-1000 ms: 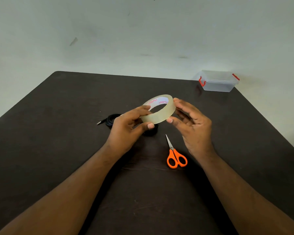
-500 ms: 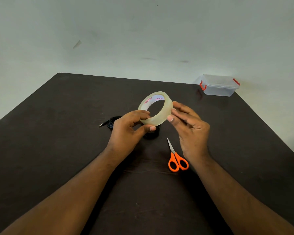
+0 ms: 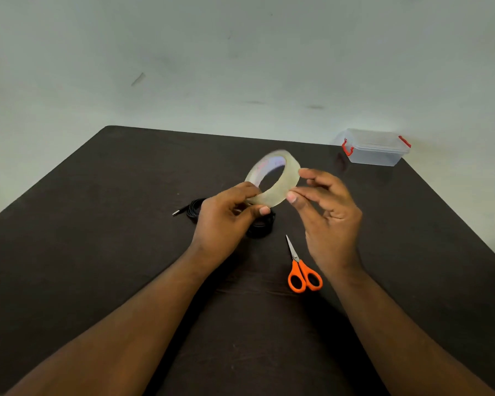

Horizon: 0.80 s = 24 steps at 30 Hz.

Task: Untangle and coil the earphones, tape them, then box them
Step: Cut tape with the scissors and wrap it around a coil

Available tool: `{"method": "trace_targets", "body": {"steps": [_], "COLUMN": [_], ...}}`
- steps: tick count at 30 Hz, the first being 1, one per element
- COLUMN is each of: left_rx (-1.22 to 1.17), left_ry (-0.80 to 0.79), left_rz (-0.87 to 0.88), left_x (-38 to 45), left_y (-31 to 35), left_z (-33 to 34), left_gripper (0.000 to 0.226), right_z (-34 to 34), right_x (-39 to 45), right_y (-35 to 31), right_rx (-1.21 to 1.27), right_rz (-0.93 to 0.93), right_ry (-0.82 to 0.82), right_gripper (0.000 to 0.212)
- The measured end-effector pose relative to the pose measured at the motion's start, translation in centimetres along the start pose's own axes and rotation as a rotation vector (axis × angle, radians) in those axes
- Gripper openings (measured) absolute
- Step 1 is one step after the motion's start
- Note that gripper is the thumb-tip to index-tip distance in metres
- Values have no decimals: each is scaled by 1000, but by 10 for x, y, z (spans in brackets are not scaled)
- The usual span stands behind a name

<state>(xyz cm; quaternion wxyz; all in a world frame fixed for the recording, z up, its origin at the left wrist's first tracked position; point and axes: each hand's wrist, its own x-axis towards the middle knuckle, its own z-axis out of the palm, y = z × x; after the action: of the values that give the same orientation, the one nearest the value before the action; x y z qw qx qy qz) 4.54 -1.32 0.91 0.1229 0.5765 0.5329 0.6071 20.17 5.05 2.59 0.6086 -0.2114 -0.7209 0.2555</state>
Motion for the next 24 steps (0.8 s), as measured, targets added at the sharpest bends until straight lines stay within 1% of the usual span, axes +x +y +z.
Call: {"method": "trace_targets", "body": {"steps": [3, 5, 6, 7, 8, 9, 10, 11, 13, 15, 17, 18, 20, 21, 22, 23, 24], "left_rx": [84, 123, 171, 250, 324, 355, 374, 392, 414, 420, 471, 488, 460, 429, 394, 351, 282], "left_ry": [-75, -60, -56, -91, -160, -222, -257, -270, -292, -319, -386, -425, -480, -485, -456, -381, -267], "left_rz": [88, 39, -11, -43, -56, -52, -35, -17, -29, -82, -111, -114, -128, -144, -151, -167, -208], "left_x": [17, 35, 46, 56, 63, 68, 72, 78, 91, 105, 115, 118, 119, 118, 115, 110, 104], "left_y": [7, 11, 12, 12, 13, 11, 11, 8, 2, -5, -13, -16, -19, -21, -20, -20, -18], "left_z": [6, 5, 4, 5, 7, 11, 17, 23, 35, 45, 55, 61, 70, 73, 76, 76, 76], "left_gripper": [15, 19, 29, 41, 43, 37, 30, 28, 31, 29, 27, 29, 41, 48, 51, 49, 40], "right_z": [-6, -14, -17, -20, -21, -22, -22, -22, -22, -21, -20, -19, -18, -18, -18, -18, -17], "right_x": [1, 1, 1, 1, 2, 2, 5, 10, 20, 28, 29, 28, 26, 25, 25, 24, 23], "right_y": [-11, -13, -12, -9, -6, -2, 2, 7, 19, 32, 45, 50, 60, 64, 68, 71, 73], "right_rx": [-51, -61, -75, -89, -98, -100, -95, -84, -71, -68, -38, -25, -12, -6, -1, 4, 3], "right_rz": [-86, -119, -121, -108, -85, -62, -40, -13, 43, 105, 185, 213, 247, 266, 298, 337, 372], "right_ry": [-17, -33, -39, -39, -34, -24, -7, 11, 31, 40, 50, 55, 75, 89, 99, 100, 89], "right_gripper": [17, 15, 13, 13, 13, 13, 14, 15, 15, 14, 17, 19, 22, 22, 22, 21, 19]}}
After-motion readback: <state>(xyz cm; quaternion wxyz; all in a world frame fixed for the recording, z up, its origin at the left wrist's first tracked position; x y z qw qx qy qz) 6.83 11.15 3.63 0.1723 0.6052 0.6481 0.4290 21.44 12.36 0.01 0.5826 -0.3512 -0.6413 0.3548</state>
